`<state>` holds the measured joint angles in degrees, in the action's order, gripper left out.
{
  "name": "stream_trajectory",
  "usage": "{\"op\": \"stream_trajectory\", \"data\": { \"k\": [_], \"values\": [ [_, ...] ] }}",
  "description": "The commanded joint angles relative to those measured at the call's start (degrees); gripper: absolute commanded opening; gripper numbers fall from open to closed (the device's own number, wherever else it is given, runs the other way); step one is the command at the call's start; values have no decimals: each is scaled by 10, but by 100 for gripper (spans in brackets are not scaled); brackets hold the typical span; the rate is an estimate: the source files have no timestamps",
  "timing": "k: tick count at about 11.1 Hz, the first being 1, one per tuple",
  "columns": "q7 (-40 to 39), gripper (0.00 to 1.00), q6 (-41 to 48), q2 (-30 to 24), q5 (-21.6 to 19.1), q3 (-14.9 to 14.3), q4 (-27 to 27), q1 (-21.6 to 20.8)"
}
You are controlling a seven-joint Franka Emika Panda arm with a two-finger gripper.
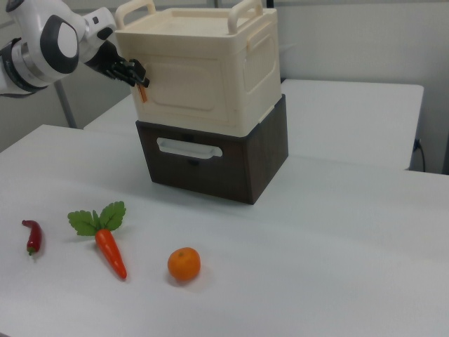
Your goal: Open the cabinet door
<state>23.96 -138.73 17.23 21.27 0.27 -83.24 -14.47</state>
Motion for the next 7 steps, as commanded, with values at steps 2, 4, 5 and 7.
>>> {"op": "stream_trajectory", "data": {
  "k": [2, 4, 5, 7],
  "values": [
    [-2, 33, -22, 1, 1, -2, -4, -4],
    [-1, 22, -20, -1, 0, -2, -9, -5],
    [-1, 18, -18, -1, 0, -1, -9, -5],
    [0, 13, -12, -4, -3, -1, -14, -4]
  ]
}}
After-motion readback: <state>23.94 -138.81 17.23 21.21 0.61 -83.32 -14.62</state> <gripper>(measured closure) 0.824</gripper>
